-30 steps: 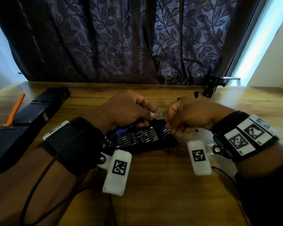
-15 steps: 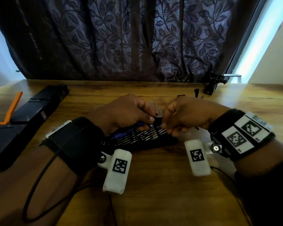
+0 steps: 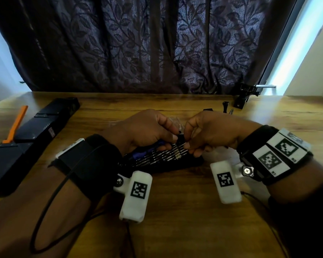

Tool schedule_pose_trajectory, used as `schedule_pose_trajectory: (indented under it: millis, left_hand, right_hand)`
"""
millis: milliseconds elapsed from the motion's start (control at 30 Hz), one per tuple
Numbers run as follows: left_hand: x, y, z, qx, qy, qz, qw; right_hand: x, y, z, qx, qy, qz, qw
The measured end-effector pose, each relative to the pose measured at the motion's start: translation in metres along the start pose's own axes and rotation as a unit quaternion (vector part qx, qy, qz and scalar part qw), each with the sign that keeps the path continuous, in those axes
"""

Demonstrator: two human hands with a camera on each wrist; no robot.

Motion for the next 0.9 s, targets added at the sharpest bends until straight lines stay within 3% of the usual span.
schedule_pose_trajectory:
  millis: [233,400,467,900]
  left_hand:
    - [0.002,0.001,0.000,0.004,-0.001,0.005,1.000]
    - [-0.003,0.005,0.003,0.016,0.010,0.014,1.000]
    - [-0.003,0.008,0.004,0.021,0.014,0.018,1.000]
    - [-0.003,0.014,0.009,0.025,0.024,0.022,0.999]
  right_hand:
    - [-0.007,0.000,0.004,-0.005,-0.001,0.013,1.000]
    - [-0.066,0.012,0.016,0.029,0.154,0.035,0.987]
    - [-0.079,0.019,0.019,0.053,0.179,0.080,0.979]
    - [-0.075,0.026,0.012,0.132,0.127,0.226,0.957]
Point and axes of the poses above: each hand's wrist, its own z-axis away from the middle knuckle, its own x-axis out of the palm, y = z × x, the point moved 6 cm from there along -z, towards the middle knuckle, and after that the axes turned 13 degrees about -z, right-handed, at the moved point
